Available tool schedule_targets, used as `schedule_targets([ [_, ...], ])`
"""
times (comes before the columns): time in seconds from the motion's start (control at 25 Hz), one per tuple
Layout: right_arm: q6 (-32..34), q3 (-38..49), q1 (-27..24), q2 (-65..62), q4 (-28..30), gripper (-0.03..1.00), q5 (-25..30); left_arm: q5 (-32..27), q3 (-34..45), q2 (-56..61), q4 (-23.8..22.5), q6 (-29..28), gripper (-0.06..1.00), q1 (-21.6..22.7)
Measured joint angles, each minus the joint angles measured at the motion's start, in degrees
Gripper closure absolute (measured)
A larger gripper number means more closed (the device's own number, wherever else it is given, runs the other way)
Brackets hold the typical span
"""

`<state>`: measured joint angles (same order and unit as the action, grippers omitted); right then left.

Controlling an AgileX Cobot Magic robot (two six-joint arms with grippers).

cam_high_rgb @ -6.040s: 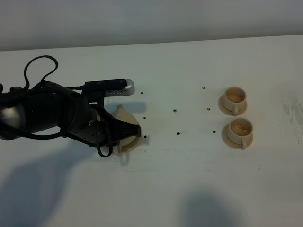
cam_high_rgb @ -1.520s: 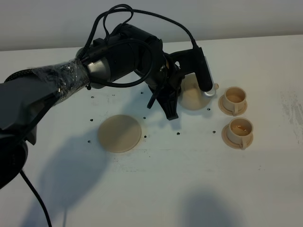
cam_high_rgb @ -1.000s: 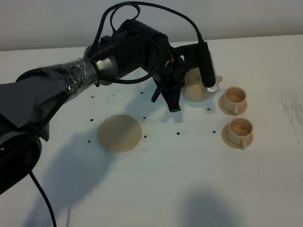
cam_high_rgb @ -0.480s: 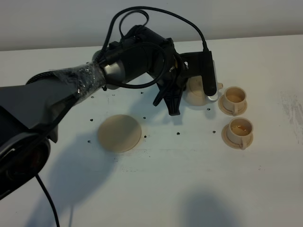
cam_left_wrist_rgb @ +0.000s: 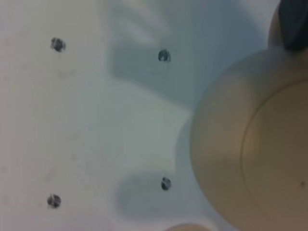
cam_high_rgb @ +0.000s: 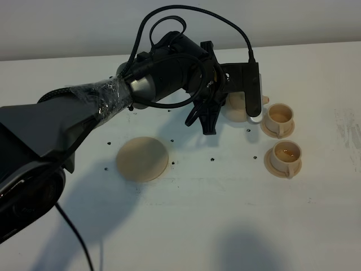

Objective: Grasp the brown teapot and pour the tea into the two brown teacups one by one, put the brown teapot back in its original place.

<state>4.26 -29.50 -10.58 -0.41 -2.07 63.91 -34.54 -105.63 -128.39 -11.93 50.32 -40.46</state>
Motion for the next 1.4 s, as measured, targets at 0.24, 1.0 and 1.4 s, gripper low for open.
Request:
schedule_targets([
  [0.24, 0.00, 0.00, 0.00, 0.00, 0.00, 0.74, 0.00, 3.88, 0.00, -0.82, -1.01, -2.69, 0.83, -0.89],
  [1.0, 0.00, 0.00, 0.00, 0.00, 0.00, 0.74, 0.00, 6.00, 0.00, -1.87, -9.37, -2.84, 0.83, -2.38],
  [1.4, 0.00, 0.00, 0.00, 0.00, 0.00, 0.74, 0.00, 6.47, 0.00, -1.87, -14.26, -2.84, 0.83, -3.34],
])
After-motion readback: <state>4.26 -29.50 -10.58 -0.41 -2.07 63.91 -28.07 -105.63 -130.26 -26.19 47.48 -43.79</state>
